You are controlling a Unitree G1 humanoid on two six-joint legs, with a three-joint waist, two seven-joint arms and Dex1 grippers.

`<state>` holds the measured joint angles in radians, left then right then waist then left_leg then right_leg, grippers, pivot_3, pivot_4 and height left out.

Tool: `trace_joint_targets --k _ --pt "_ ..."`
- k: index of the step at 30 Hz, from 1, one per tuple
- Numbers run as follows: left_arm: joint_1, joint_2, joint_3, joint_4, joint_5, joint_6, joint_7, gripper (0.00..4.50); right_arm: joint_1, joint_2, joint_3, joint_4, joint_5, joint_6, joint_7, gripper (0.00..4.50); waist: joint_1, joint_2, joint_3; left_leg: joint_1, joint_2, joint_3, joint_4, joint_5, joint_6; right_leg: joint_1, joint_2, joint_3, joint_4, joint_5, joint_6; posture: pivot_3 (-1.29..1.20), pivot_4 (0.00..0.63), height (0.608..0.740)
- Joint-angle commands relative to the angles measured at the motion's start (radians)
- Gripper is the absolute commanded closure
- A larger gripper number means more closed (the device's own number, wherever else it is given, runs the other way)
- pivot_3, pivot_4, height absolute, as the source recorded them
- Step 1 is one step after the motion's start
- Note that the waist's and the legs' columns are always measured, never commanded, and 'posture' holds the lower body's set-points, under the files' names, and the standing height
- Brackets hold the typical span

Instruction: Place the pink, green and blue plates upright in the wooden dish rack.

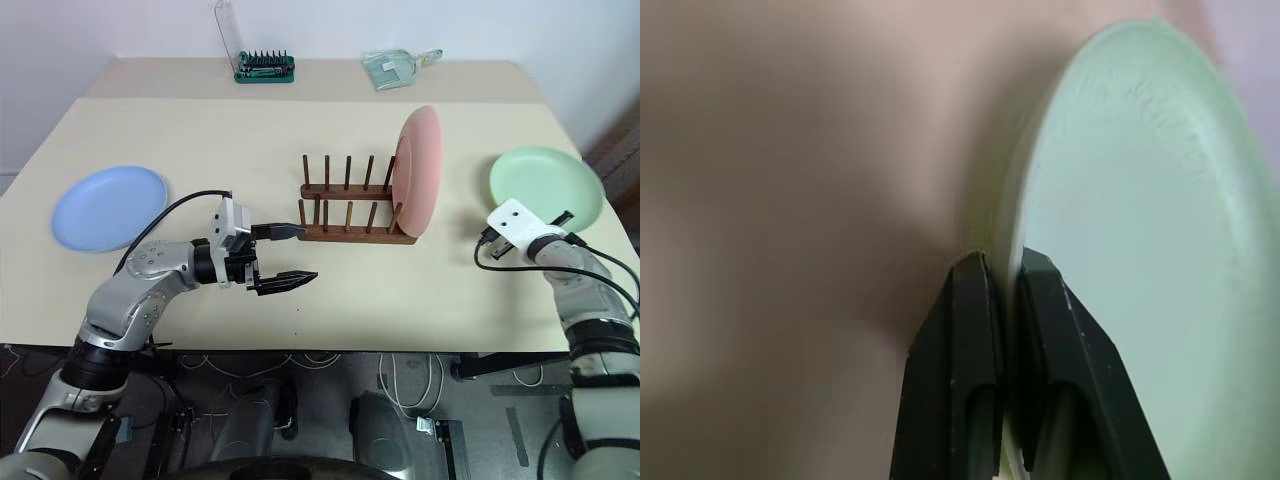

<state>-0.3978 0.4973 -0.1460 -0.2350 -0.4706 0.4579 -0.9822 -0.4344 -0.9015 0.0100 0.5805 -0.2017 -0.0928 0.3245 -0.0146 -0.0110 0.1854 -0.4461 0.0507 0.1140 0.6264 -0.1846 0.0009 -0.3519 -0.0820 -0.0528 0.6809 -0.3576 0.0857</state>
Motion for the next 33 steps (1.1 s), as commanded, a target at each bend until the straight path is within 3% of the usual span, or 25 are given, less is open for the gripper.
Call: trace_joint_targets --k 1,8,15,18,23,27,33 --pt "-0.016 -0.007 0.011 -0.021 -0.016 0.000 0.001 0.00 0.004 -0.077 -0.162 -0.308 0.014 0.065 -0.040 4.48 -0.005 0.004 0.001 0.000 0.000 0.000 0.000 0.000 0.000 0.000 0.000 0.000 0.000 0.000 0.000 0.00 0.150 0.732" --pt "-0.022 -0.033 0.008 0.024 -0.007 -0.030 -0.015 0.00 -0.175 -0.002 -0.270 -0.788 0.317 0.253 0.103 4.48 -0.004 0.004 0.002 0.002 0.001 0.000 -0.001 0.001 -0.001 -0.001 0.002 0.003 0.002 0.000 0.000 0.00 0.150 0.732" --pt "-0.011 -0.040 0.012 0.050 0.003 -0.065 -0.024 0.00 -0.316 0.205 -0.243 -1.082 0.886 0.578 0.175 4.48 0.002 0.002 0.002 -0.002 0.000 -0.001 0.000 -0.001 0.001 -0.002 0.000 0.002 0.001 0.000 0.000 0.00 0.150 0.732" --pt "-0.001 -0.041 0.015 0.048 0.003 -0.072 -0.019 0.00 -0.303 0.310 -0.228 -1.138 1.099 0.682 0.122 4.48 0.001 0.002 0.002 -0.003 0.001 -0.002 0.000 -0.001 0.001 -0.002 0.000 0.002 0.001 0.000 0.000 0.00 0.150 0.732" --pt "0.014 -0.036 0.024 0.039 0.001 -0.074 -0.010 0.00 -0.273 0.450 -0.239 -1.132 1.306 0.757 -0.049 4.48 0.000 0.002 0.002 -0.003 0.000 -0.002 0.000 -0.003 0.006 -0.002 -0.001 0.001 0.001 0.000 0.000 0.00 0.150 0.732" --pt "0.025 -0.032 0.031 0.026 -0.002 -0.070 -0.001 0.00 -0.201 0.576 -0.239 -1.106 1.413 0.761 -0.224 4.48 0.000 0.001 0.001 -0.003 0.000 -0.002 0.000 -0.003 0.005 -0.003 0.000 0.001 0.001 0.000 0.000 0.00 0.150 0.732" --pt "0.028 -0.024 0.037 0.020 -0.008 -0.063 0.004 0.00 -0.117 0.636 -0.234 -1.111 1.470 0.746 -0.332 4.48 -0.001 0.001 0.001 -0.005 0.000 -0.002 0.000 -0.003 0.005 -0.005 0.000 0.001 0.002 0.000 0.000 0.00 0.150 0.732"
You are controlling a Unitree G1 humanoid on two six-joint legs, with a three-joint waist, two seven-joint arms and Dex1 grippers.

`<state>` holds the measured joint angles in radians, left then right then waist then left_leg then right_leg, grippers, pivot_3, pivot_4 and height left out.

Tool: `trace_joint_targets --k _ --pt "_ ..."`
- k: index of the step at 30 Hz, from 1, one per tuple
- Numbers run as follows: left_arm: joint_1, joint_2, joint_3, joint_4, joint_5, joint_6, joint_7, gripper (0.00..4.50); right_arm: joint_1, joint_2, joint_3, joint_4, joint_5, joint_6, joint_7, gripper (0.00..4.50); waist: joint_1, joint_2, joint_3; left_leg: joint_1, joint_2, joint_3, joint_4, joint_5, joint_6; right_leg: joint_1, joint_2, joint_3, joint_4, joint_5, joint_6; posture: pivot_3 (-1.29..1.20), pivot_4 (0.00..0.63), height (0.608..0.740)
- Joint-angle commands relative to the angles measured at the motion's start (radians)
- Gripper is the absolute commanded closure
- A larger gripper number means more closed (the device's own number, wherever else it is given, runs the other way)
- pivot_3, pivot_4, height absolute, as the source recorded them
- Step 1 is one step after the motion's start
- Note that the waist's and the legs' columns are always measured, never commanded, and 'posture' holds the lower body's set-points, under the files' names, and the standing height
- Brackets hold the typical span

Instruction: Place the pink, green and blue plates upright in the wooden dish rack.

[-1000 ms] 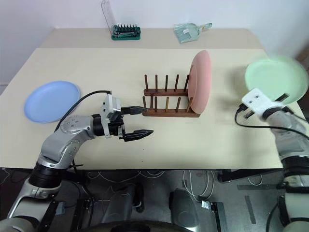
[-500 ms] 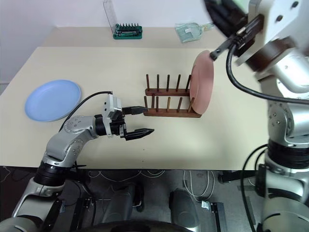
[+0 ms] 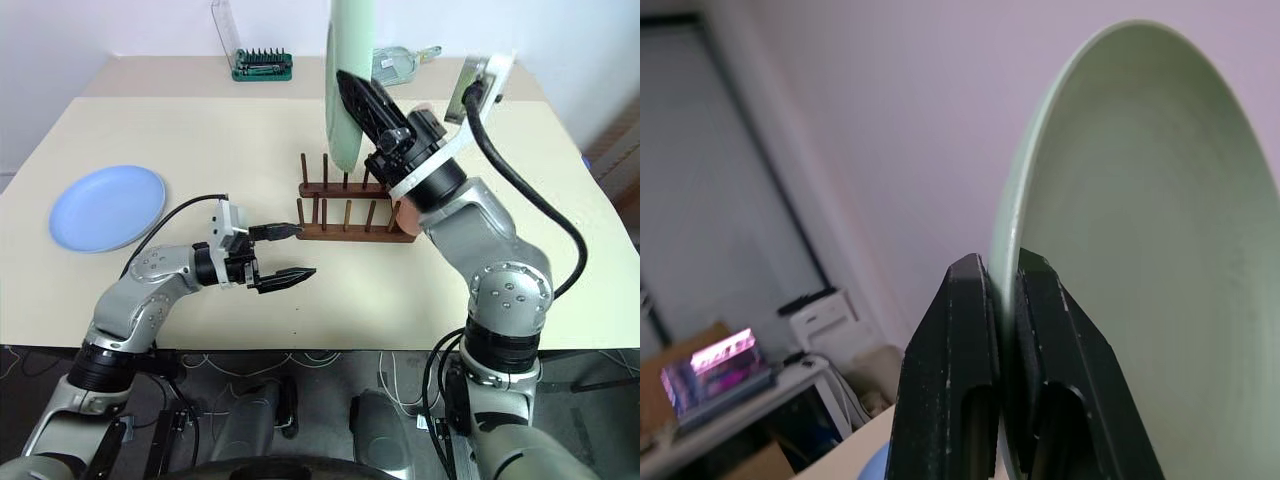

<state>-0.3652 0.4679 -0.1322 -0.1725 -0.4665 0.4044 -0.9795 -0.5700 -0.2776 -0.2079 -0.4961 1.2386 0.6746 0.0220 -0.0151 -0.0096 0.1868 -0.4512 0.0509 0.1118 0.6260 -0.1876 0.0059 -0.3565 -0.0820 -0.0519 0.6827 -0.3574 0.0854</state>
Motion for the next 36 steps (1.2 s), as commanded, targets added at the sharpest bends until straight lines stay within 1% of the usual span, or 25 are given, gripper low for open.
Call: trace_joint_targets --k 1,12,21,36 --pt "-0.006 0.006 0.024 -0.042 -0.013 -0.009 0.001 0.00 0.026 0.012 -0.010 -0.037 0.026 -0.022 -0.035 4.48 0.000 0.000 0.000 0.000 0.000 0.000 0.000 0.000 0.000 0.000 0.000 0.000 0.000 0.000 0.000 0.00 0.150 0.732" --pt "-0.008 0.012 0.021 -0.044 -0.014 -0.004 -0.003 0.00 0.111 0.037 0.002 -0.048 0.028 -0.035 -0.081 4.48 -0.002 0.000 0.000 0.000 0.000 0.000 0.000 0.000 0.000 0.000 0.000 0.000 0.000 0.000 0.000 0.00 0.150 0.732" --pt "-0.001 0.016 0.023 -0.044 -0.011 -0.009 -0.003 0.00 0.124 0.037 0.010 -0.044 0.039 -0.037 -0.111 4.48 -0.002 0.000 0.000 0.000 0.000 0.000 -0.001 0.000 0.000 0.000 0.000 0.000 0.000 0.000 0.000 0.00 0.150 0.732" --pt "-0.011 0.012 0.018 -0.066 -0.018 0.012 0.009 0.00 0.166 0.037 0.014 -0.022 0.027 -0.042 -0.121 4.48 -0.003 0.000 0.000 0.000 0.000 0.000 -0.001 -0.001 0.001 0.000 0.000 0.000 0.000 0.000 0.000 0.00 0.150 0.732"
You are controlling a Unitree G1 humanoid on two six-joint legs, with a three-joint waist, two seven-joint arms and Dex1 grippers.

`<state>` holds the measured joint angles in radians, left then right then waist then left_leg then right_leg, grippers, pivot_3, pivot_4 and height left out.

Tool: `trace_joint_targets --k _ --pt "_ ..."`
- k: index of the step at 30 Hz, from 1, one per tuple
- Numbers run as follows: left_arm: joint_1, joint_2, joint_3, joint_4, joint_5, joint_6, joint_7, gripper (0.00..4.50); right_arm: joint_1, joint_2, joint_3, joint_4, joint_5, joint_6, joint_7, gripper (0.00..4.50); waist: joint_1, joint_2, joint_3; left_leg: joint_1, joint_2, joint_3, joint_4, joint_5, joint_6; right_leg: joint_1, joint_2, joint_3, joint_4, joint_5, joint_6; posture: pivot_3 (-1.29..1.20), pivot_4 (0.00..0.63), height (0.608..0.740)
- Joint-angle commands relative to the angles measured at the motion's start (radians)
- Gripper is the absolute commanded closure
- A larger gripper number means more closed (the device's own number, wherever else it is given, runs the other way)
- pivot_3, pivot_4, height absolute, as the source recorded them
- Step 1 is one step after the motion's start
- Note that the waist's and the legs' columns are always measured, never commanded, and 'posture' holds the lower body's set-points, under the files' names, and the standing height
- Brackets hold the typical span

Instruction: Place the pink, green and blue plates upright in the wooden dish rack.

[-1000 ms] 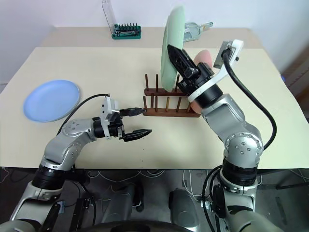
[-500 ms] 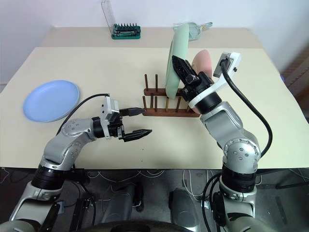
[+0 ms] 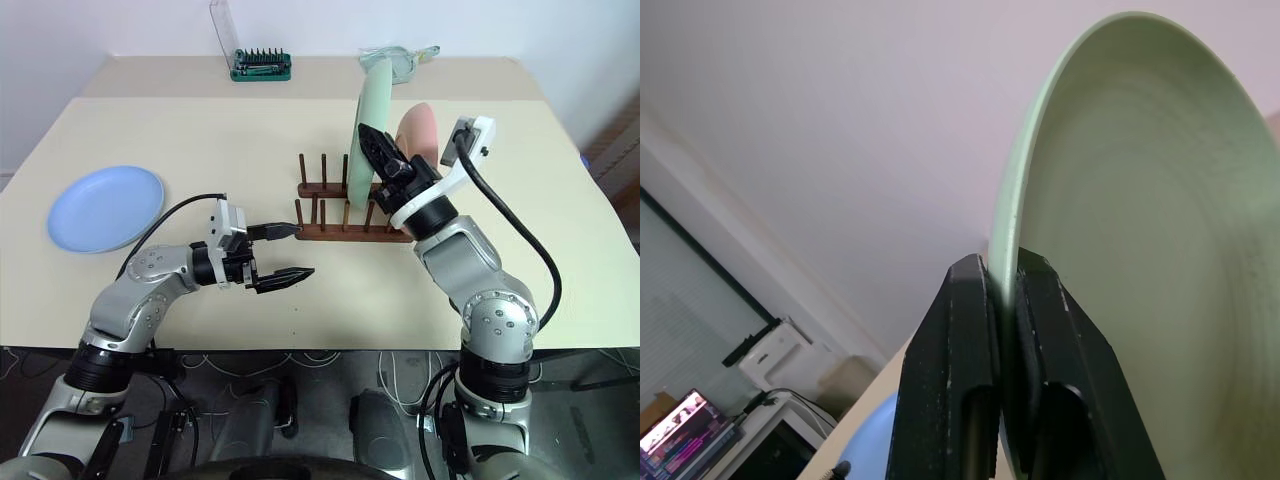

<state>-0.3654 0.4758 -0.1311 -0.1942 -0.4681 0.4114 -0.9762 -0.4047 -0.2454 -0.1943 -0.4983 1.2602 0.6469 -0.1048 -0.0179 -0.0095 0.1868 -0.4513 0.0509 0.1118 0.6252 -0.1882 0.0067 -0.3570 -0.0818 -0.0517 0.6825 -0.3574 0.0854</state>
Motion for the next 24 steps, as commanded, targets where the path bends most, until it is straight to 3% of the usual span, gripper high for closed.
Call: trace_joint_targets --k 1,3,4,6,12,18,24 --pt "-0.013 0.004 0.017 -0.048 -0.017 0.009 0.007 0.00 0.004 0.005 0.000 -0.018 0.005 -0.015 0.007 4.48 -0.001 0.000 0.000 0.000 0.000 0.000 0.000 0.000 0.000 0.000 0.000 0.000 0.000 0.000 0.000 0.00 0.150 0.732" --pt "-0.016 0.004 0.018 -0.055 -0.019 0.017 0.012 0.00 0.011 0.003 -0.002 -0.013 0.003 -0.017 0.014 4.48 0.000 0.000 0.000 0.000 0.000 0.000 0.000 0.000 0.000 0.000 0.000 0.000 0.000 0.000 0.000 0.00 0.150 0.732" --pt "-0.018 0.004 0.018 -0.059 -0.020 0.022 0.014 0.00 0.014 0.002 -0.003 -0.011 0.003 -0.018 0.017 3.81 0.000 0.000 0.000 0.000 0.000 0.000 0.000 0.000 0.000 0.000 0.000 0.000 0.000 0.000 0.000 0.00 0.150 0.732" --pt "-0.020 0.004 0.019 -0.069 -0.023 0.033 0.020 0.00 0.019 0.000 -0.006 -0.010 0.005 -0.019 0.023 3.14 0.000 0.000 0.000 0.000 0.000 0.000 0.000 0.000 0.000 0.000 0.000 0.000 0.000 0.000 0.000 0.00 0.150 0.732" --pt "-0.026 0.004 0.021 -0.083 -0.030 0.053 0.029 0.00 0.021 -0.009 -0.011 -0.004 -0.006 -0.022 0.033 0.13 0.000 0.000 0.000 0.000 0.000 0.000 0.000 0.000 0.000 0.000 0.000 0.000 0.000 0.000 0.000 0.00 0.150 0.732" --pt "-0.027 0.002 0.019 -0.075 -0.030 0.051 0.027 0.00 0.015 -0.028 -0.023 -0.006 -0.010 -0.027 0.050 0.05 0.000 0.000 0.000 0.000 0.000 0.000 0.000 0.000 0.000 0.000 0.000 0.000 0.000 0.000 0.000 0.00 0.150 0.732" --pt "-0.013 0.001 0.030 -0.044 -0.015 0.002 0.018 0.00 -0.045 -0.139 -0.013 -0.052 -0.052 -0.002 0.103 0.05 0.001 0.000 0.000 0.000 0.000 0.000 0.000 0.000 0.000 0.000 0.000 0.000 0.000 0.000 0.000 0.00 0.150 0.732"
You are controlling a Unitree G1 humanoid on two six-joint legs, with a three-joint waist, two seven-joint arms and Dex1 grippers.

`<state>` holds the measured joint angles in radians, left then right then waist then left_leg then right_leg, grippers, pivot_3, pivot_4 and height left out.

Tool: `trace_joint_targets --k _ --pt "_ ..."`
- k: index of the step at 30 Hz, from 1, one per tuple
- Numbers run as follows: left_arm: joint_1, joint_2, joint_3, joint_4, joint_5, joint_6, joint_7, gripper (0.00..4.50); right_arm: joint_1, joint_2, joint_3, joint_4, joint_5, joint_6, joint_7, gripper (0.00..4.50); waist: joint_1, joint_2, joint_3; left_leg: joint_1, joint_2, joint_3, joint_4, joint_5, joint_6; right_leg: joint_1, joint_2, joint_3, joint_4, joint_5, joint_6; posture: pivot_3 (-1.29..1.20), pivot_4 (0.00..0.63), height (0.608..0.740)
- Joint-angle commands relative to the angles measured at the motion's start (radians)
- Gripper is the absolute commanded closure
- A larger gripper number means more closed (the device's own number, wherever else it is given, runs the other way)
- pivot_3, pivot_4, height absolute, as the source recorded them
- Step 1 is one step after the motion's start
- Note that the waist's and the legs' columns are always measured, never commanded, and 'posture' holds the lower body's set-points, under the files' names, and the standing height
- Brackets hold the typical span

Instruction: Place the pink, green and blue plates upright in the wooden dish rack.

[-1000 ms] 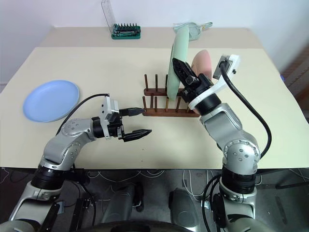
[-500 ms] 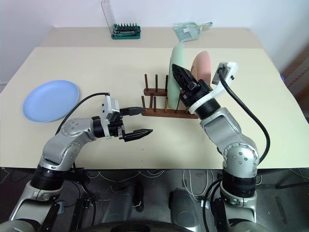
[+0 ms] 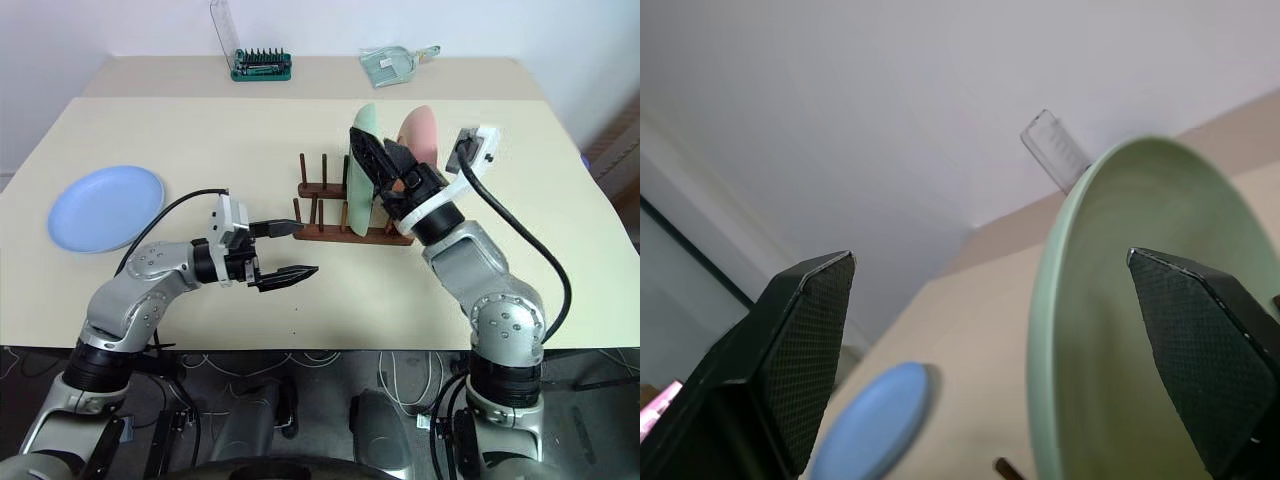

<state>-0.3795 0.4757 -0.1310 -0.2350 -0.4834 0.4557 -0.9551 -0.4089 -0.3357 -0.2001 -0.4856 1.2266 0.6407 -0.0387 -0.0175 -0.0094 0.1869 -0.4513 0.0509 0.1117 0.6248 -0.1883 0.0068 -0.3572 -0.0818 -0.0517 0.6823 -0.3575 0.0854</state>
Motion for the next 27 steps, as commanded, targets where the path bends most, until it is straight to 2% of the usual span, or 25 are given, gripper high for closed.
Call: trace_joint_targets --k 1,7,11,13,17,24,27 --pt "0.001 0.000 0.036 0.002 0.000 -0.050 -0.001 0.00 -0.053 -0.073 -0.002 -0.076 -0.028 0.012 0.050 0.05 0.000 0.000 0.000 0.000 0.000 0.000 0.000 0.000 0.000 0.000 0.000 0.000 0.000 0.000 0.000 0.00 0.150 0.732" --pt "-0.025 -0.027 0.101 0.043 -0.010 -0.077 0.060 0.00 -0.097 -0.269 0.042 -0.103 -0.190 0.026 0.210 0.05 0.003 0.000 0.000 0.000 0.000 0.000 0.000 0.000 0.000 -0.001 0.000 0.000 0.000 0.000 0.000 0.00 0.150 0.732" --pt "-0.086 -0.066 0.279 0.073 -0.081 -0.020 0.243 0.00 -0.146 -0.465 0.147 -0.099 -0.440 -0.050 0.437 0.05 0.002 -0.001 0.001 -0.001 0.000 0.000 0.001 0.000 0.000 -0.001 0.000 0.000 0.000 0.000 0.000 0.00 0.150 0.732" --pt "-0.113 -0.070 0.362 0.080 -0.095 0.004 0.350 0.00 -0.184 -0.502 0.203 -0.075 -0.539 -0.100 0.510 0.05 -0.004 -0.001 0.001 -0.002 0.000 -0.001 0.001 0.000 0.000 -0.002 0.000 0.000 0.000 0.000 0.000 0.00 0.150 0.732" --pt "-0.175 -0.041 0.496 0.158 0.006 0.024 0.632 0.00 -0.274 -0.462 0.302 -0.003 -0.684 -0.185 0.597 0.05 -0.003 -0.001 0.001 -0.001 0.000 -0.001 0.001 0.001 -0.001 -0.001 0.000 -0.001 0.000 0.000 0.000 0.00 0.150 0.732" --pt "-0.234 0.019 0.708 0.228 0.193 0.166 1.145 0.00 -0.297 -0.378 0.374 0.096 -0.828 -0.301 0.710 0.05 0.004 -0.009 0.004 -0.004 0.000 -0.001 0.003 0.002 -0.004 -0.002 -0.001 -0.003 0.000 0.000 0.001 0.00 0.150 0.732" --pt "-0.221 0.045 0.757 0.229 0.224 0.263 1.230 0.00 -0.299 -0.349 0.381 0.111 -0.852 -0.322 0.744 0.05 0.004 -0.010 0.004 -0.005 0.000 -0.001 0.004 0.002 -0.004 -0.002 -0.001 -0.003 0.000 0.000 0.001 0.00 0.150 0.732"
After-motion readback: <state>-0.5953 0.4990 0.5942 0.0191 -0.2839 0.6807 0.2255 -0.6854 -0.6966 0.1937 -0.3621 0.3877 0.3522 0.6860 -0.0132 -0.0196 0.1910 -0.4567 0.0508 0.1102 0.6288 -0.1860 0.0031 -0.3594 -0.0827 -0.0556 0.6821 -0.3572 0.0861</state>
